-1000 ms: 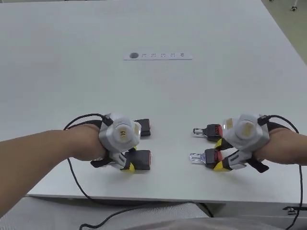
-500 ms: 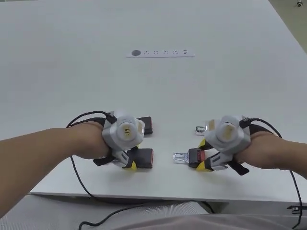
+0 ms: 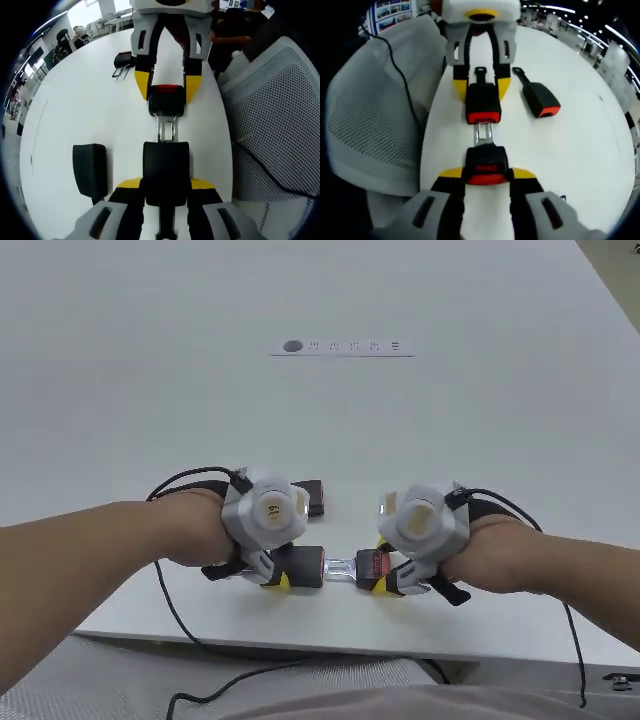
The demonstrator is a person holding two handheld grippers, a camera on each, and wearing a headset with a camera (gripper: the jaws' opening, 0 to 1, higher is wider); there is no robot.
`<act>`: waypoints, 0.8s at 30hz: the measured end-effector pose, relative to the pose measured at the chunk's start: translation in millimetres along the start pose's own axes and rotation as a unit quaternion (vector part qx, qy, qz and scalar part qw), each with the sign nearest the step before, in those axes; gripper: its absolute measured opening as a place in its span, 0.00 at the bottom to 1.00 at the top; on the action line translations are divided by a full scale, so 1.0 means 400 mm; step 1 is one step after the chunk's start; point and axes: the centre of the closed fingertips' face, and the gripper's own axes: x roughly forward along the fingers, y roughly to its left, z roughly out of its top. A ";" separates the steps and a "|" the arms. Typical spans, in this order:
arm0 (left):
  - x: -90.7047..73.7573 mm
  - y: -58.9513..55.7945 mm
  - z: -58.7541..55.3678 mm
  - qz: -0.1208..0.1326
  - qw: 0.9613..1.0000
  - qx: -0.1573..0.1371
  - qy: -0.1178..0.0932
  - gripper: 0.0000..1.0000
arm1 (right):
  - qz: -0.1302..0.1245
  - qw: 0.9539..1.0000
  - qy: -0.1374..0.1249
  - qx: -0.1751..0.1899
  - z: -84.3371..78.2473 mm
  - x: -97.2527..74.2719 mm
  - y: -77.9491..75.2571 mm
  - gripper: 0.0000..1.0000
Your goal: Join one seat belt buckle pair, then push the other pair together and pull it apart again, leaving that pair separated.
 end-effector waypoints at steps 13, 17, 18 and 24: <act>0.000 0.000 -0.001 0.002 1.000 -0.005 0.001 0.33 | -0.013 1.000 -0.015 0.005 -0.003 -0.005 -0.004 0.33; 0.000 0.000 -0.001 0.004 1.000 -0.008 0.003 0.33 | -0.018 1.000 -0.017 0.005 -0.002 -0.006 -0.005 0.33; 0.000 0.000 -0.001 0.004 1.000 -0.009 0.002 0.33 | -0.020 1.000 -0.017 0.004 -0.001 -0.006 -0.005 0.33; 0.000 0.001 -0.001 0.005 1.000 -0.011 0.001 0.33 | -0.022 0.999 -0.024 0.000 0.015 0.002 -0.005 0.33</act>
